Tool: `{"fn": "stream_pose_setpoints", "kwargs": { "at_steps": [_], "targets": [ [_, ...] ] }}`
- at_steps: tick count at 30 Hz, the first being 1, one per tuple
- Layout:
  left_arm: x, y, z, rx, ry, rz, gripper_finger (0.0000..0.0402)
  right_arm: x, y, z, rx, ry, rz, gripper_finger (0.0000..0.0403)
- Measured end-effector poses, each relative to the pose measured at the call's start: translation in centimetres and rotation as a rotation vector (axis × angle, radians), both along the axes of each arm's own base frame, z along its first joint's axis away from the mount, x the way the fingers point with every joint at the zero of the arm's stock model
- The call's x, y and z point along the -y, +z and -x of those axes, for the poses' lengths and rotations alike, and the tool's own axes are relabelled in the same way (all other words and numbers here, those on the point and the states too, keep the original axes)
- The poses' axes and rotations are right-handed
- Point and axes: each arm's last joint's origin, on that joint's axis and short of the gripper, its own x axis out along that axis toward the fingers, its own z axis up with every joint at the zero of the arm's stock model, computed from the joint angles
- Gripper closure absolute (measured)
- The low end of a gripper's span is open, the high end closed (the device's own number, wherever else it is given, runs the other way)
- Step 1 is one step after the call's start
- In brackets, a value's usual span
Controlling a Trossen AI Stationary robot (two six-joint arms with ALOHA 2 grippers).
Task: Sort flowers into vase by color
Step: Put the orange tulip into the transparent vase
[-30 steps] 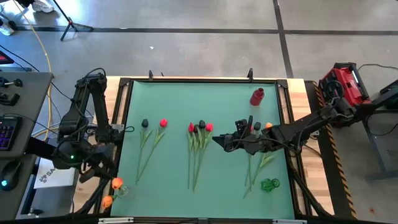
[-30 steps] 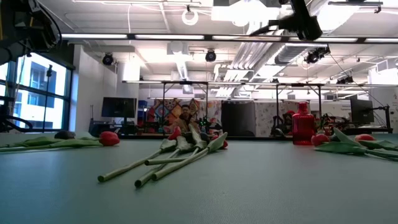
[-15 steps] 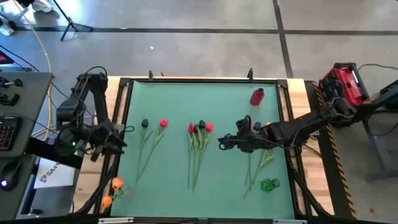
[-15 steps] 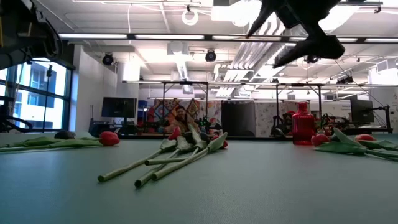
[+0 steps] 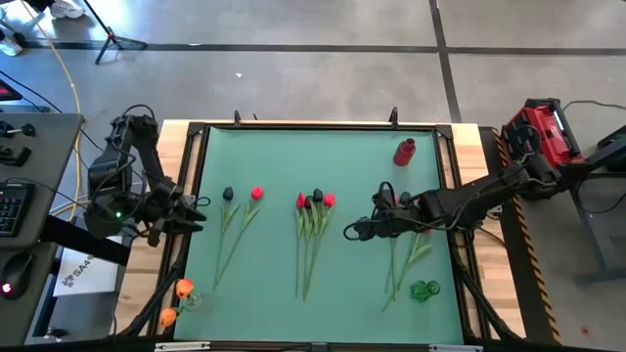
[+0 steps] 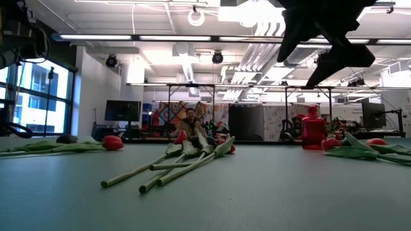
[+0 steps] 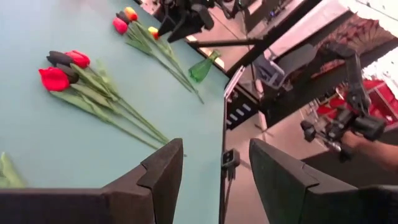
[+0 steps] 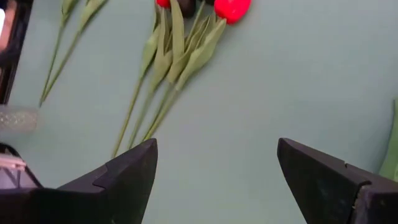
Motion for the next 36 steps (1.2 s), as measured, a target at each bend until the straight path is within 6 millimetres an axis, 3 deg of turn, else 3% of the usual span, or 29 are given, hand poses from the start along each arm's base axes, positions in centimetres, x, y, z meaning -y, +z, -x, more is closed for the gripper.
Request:
{"fn": "stream_pose_setpoints", "kwargs": {
  "at_steps": [14, 28, 36],
  "targets": [
    [2.0, 0.8, -4.7, -0.003, 0.13, -0.01, 0.023, 0.9, -0.5, 0.5, -0.108, -0.014, -0.073, 0.0082],
    [-0.1, 0.5, -12.4, -0.034, 0.142, -0.055, 0.023, 0.1, -0.7, 1.1, -0.163, 0.055, -0.066, 0.0082],
    [-1.5, -1.8, -16.3, -0.163, 0.121, -0.103, 0.023, -0.9, -1.3, 3.3, -0.334, 0.018, -0.039, 0.0082]
  ]
}}
